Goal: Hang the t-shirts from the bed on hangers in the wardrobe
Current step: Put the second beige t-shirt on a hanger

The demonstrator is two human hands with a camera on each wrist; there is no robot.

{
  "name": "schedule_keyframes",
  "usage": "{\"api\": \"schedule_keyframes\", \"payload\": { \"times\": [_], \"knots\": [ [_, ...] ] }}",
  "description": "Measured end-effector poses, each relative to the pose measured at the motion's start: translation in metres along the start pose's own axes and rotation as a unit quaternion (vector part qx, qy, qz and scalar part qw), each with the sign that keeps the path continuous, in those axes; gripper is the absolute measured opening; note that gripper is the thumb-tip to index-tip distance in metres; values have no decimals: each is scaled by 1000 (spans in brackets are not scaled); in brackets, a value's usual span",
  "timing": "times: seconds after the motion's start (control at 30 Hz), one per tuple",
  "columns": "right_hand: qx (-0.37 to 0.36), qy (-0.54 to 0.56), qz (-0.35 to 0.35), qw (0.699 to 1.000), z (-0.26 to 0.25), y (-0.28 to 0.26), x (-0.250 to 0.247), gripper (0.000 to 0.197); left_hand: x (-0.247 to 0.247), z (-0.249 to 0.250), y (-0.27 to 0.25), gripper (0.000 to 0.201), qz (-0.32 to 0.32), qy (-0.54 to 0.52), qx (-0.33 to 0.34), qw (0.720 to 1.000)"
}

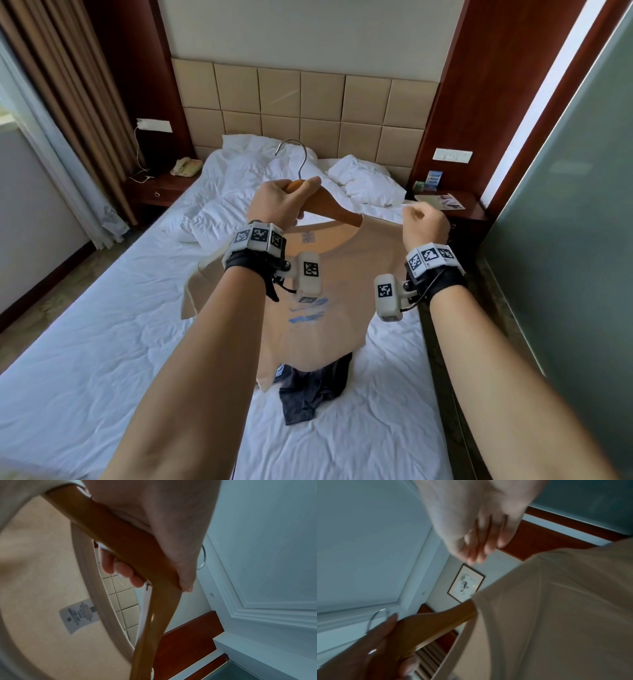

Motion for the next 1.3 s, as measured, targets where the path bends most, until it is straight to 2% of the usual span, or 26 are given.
{"api": "schedule_keyframes", "payload": {
  "times": [0.03, 0.07, 0.13, 0.17, 0.23, 0.33, 0.47, 0.53, 0.67, 0.77, 0.97, 1.07, 1.17, 1.23, 1.3],
  "knots": [
    [-51, 35, -6, 998, -12, -4, -2, 19, 1, -2, 3, 53, -16, -3, -5, 1000],
    [-99, 63, -48, 992, -24, -8, 0, 18, 2, -4, 6, 54, -29, -5, -12, 999],
    [-168, 67, -210, 961, -48, -19, 8, 14, 3, -6, 10, 55, -48, -8, -21, 999],
    [-191, 30, -290, 937, -57, -26, 13, 13, 3, -6, 12, 56, -54, -8, -20, 998],
    [-221, -80, -395, 888, -66, -41, 27, 10, 2, -5, 15, 56, -63, -15, -15, 998],
    [-257, -213, -440, 834, -68, -60, 50, 26, -1, -1, 16, 54, -71, -25, -3, 997],
    [-291, -238, -434, 819, -78, -70, 59, 21, -6, -1, 15, 53, -84, -27, -1, 996],
    [-289, -202, -417, 838, -83, -72, 58, 14, -10, -2, 16, 50, -84, -28, 5, 996],
    [-235, -22, -361, 902, -86, -73, 55, 9, -16, -2, 17, 48, -81, -26, 16, 996],
    [-236, 21, -329, 914, -88, -72, 55, 10, -16, -2, 16, 51, -82, -31, 17, 996],
    [-210, 5, -304, 929, -79, -65, 44, 18, -11, -4, 14, 53, -95, -26, 11, 995],
    [-200, 8, -219, 955, -73, -58, 25, 17, -3, -3, 12, 54, -107, -39, 6, 993],
    [-194, 29, -129, 972, -67, -49, 1, 15, 10, 5, 9, 47, -127, -47, 4, 991],
    [-198, 31, -141, 970, -62, -43, -16, 25, 24, 15, 4, 42, -152, -49, 4, 987],
    [-197, 11, -197, 960, -55, -36, -31, 40, 43, 30, -3, 41, -180, -49, 7, 982]
  ]
}}
Point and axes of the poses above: each hand's wrist, its own y-axis towards the middle knuckle, its own x-axis out of the palm, z = x × y, the point moved 3 cm from there along y, towards the middle knuckle, and after that the axes turned 13 degrees about -y, right-handed, at the moved point
